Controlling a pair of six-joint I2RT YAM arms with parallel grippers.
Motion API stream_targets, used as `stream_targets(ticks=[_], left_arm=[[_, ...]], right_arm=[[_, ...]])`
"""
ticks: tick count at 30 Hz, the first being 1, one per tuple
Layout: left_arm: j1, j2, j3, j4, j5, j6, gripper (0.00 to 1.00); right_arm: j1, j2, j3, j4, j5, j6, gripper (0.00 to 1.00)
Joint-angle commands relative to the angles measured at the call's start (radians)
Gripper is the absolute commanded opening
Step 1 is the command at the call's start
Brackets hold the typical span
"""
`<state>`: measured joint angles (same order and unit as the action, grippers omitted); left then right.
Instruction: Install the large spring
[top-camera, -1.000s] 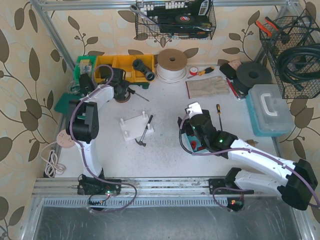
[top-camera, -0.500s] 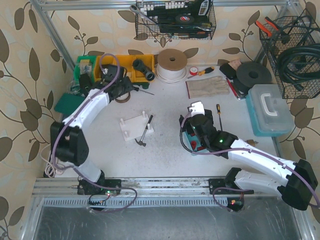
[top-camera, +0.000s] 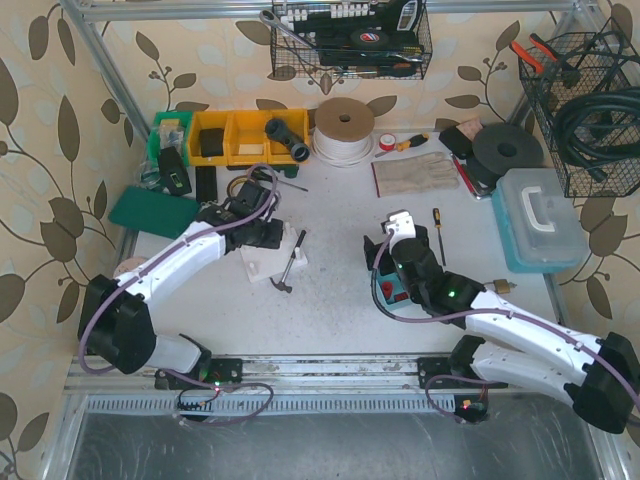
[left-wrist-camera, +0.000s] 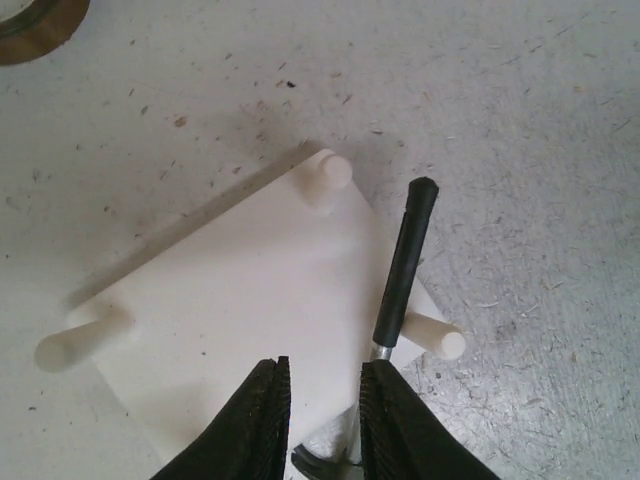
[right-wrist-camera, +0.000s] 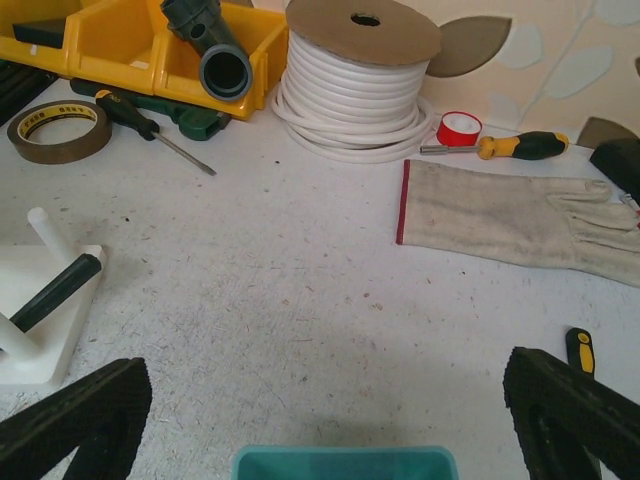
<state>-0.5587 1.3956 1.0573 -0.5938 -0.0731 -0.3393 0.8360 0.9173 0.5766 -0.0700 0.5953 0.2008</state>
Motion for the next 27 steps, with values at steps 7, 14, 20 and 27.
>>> stream_targets(ticks=[7,14,20,27], left_arm=[[-0.098,0.156,0.113,0.080,-0.081,0.088,0.26],[-0.181,0.306,0.257,0.041,-0.115,0.162,0.33],[-0.183,0.418,0.337,-0.003,-0.150,0.176,0.40],[-0.182,0.475,0.375,-0.033,-0.202,0.158,0.38]], right_arm=[[0.006,0.011,-0.005,0.029,0.004,-0.018,0.94],[0.007,0.006,-0.007,0.034,0.007,-0.021,0.94],[0.007,-0.006,-0.016,0.039,0.015,-0.027,0.93],[0.006,-0.013,-0.017,0.038,0.018,-0.031,0.93]])
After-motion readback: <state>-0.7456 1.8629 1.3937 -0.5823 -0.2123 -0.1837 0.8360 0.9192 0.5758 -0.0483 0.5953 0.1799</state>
